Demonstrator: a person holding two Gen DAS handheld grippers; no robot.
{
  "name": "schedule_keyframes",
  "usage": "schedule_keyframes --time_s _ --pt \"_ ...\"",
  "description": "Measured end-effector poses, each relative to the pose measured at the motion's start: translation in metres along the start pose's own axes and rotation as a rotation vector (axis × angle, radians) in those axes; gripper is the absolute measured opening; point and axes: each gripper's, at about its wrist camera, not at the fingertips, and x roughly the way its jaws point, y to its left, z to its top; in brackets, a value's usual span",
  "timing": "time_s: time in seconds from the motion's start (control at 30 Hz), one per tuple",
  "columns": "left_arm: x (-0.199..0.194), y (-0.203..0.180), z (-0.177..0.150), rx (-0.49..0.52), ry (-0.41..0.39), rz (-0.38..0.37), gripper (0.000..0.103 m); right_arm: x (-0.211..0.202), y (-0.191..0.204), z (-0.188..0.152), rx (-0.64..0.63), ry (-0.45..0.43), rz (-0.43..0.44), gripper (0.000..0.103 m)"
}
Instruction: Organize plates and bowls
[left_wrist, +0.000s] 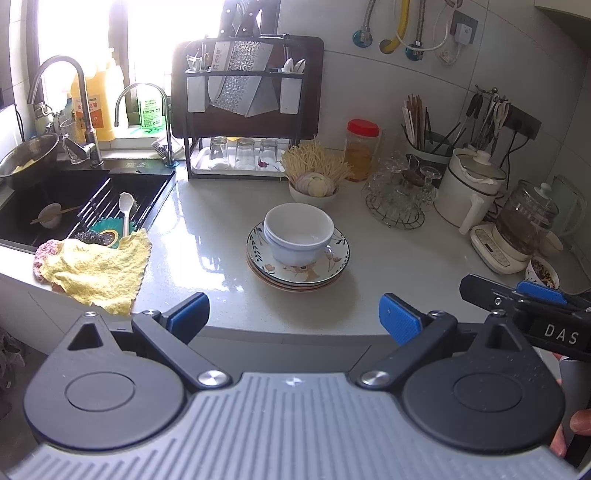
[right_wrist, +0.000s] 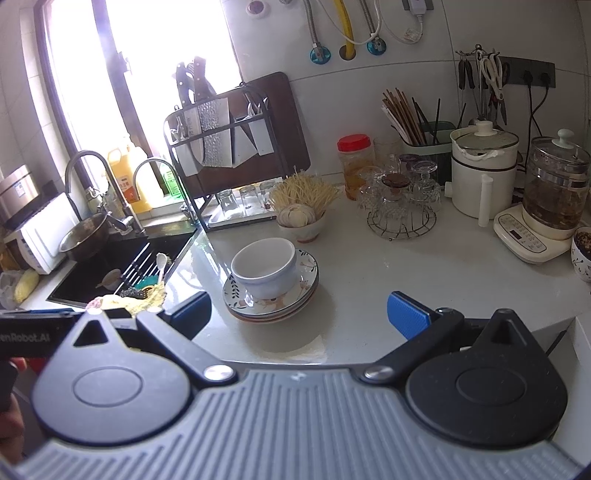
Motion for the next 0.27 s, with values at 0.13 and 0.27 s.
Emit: schedule_keyframes --time_s 0.13,0.27 --pt "0.001 -0.0012 0.0002 0.0 0.0 0.001 0.1 0.0006 -0.002 0.0004 0.0 0.007 -0.004 0.103" --pt "0.0038 -0.0044 0.0026 0.011 0.003 -0.002 0.1 0.0011 -0.0039 0.0018 0.0 0.006 -0.007 0.103"
